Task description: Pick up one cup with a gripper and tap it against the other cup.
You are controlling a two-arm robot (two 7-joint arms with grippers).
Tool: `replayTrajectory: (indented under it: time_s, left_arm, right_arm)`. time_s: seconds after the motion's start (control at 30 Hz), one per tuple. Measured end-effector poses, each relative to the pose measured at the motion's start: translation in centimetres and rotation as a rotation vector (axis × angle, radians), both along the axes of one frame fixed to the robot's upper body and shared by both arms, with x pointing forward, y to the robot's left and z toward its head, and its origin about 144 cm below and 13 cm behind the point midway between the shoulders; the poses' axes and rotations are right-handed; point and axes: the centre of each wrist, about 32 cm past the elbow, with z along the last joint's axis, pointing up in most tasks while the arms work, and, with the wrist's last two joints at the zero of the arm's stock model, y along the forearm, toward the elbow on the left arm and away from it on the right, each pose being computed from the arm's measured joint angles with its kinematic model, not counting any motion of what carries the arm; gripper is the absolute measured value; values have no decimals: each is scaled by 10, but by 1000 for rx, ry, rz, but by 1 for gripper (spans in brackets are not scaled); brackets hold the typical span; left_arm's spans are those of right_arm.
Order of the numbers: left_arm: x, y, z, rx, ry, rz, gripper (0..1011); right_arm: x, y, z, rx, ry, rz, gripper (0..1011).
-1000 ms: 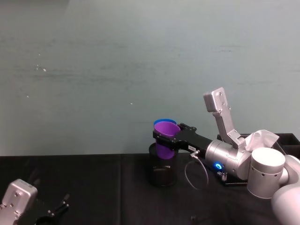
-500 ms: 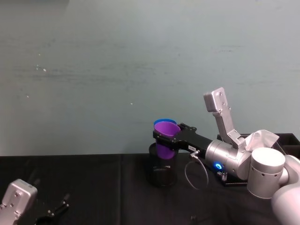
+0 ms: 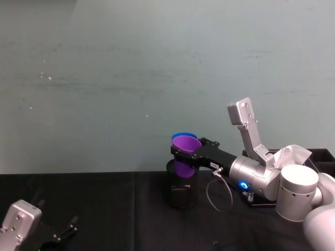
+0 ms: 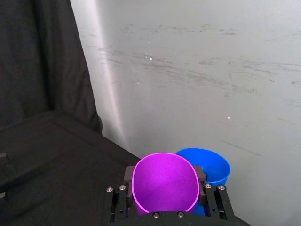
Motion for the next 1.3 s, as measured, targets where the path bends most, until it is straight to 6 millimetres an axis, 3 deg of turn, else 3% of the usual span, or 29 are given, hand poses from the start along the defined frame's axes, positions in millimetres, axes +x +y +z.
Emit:
replayTrajectory:
  time_s: [1.3]
  left_arm:
    - [0, 0, 0, 0, 0, 0, 1000]
  right_arm:
    - [0, 0, 0, 0, 0, 0, 742]
